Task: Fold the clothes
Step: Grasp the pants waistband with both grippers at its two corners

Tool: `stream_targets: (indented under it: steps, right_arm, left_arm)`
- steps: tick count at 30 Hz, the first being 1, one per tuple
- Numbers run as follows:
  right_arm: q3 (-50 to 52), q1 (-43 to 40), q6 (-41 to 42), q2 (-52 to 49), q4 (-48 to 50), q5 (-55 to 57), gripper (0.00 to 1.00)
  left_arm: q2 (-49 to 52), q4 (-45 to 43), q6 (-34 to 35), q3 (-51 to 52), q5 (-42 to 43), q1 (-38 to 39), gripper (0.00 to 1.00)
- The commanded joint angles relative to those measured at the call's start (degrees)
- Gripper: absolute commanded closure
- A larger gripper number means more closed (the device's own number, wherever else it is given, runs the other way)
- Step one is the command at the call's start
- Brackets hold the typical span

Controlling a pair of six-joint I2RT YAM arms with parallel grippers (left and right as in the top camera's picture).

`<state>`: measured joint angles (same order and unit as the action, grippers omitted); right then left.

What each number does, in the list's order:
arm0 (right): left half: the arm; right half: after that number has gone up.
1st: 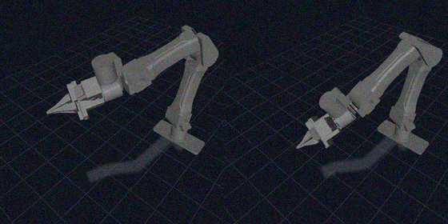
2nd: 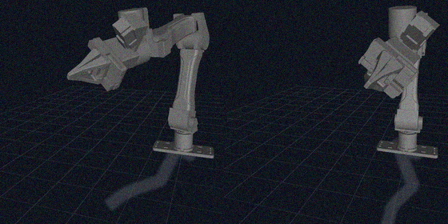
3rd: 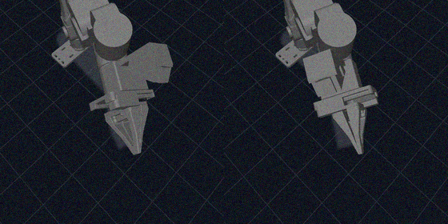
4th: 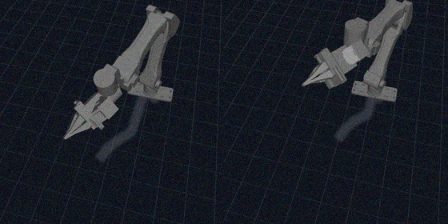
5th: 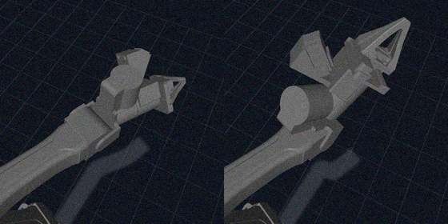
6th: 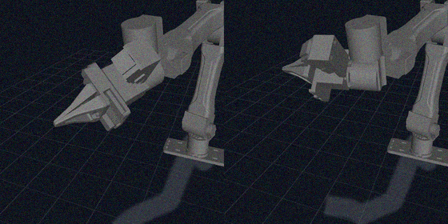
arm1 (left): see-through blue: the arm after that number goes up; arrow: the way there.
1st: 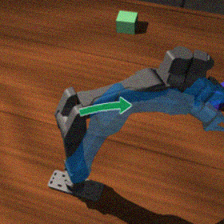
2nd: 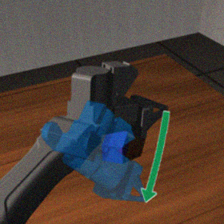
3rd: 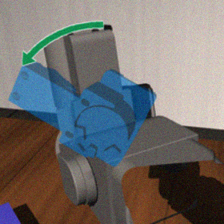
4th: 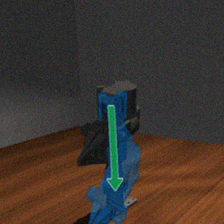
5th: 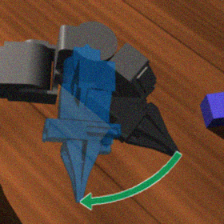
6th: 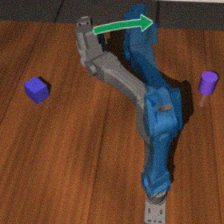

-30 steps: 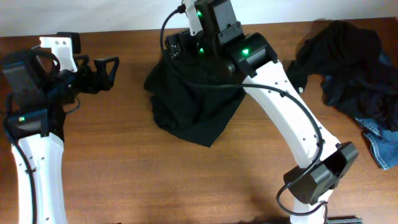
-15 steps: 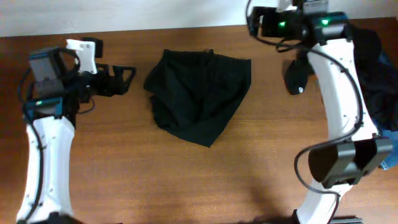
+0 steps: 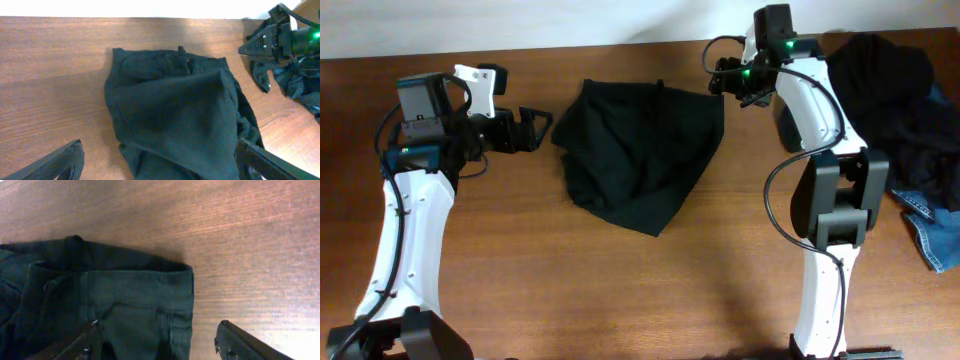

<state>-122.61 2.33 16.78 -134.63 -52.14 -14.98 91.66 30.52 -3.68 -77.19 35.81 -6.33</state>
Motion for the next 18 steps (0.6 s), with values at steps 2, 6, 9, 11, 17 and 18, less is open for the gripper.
stream_targets:
  steps: [2, 6, 9, 11, 17, 18]
  right_arm:
    - [-0.2, -0.1, 0.9, -0.5, 0.9, -0.9, 0.25]
    - [-0.2, 0.3, 0.9, -1.5, 0.9, -0.9, 0.26]
    - [-0.2, 0.6, 0.9, -2.0, 1.0, -0.9, 0.29]
    - [-0.2, 0.7, 0.9, -2.2, 1.4, -0.9, 0.31]
    - [-0.2, 0.8, 0.9, -3.4, 1.5, -0.9, 0.32]
    - [-0.2, 0.8, 0.9, -3.4, 1.5, -0.9, 0.32]
  left_arm:
    - [0.8, -5.5, -1.2, -0.5, -4.7, 0.8, 0.04]
    - [5.6, -16.0, -0.7, -3.5, -7.0, 1.8, 0.04]
    - [11.1, -13.5, -1.0, -9.6, -6.7, 2.1, 0.04]
    - [14.3, -11.5, -1.8, -13.4, -6.7, 2.6, 0.04]
    - [24.9, -10.3, -3.8, -25.6, -6.8, 6.0, 0.04]
    - [26.1, -10.3, -3.8, -27.2, -6.7, 6.5, 0.04]
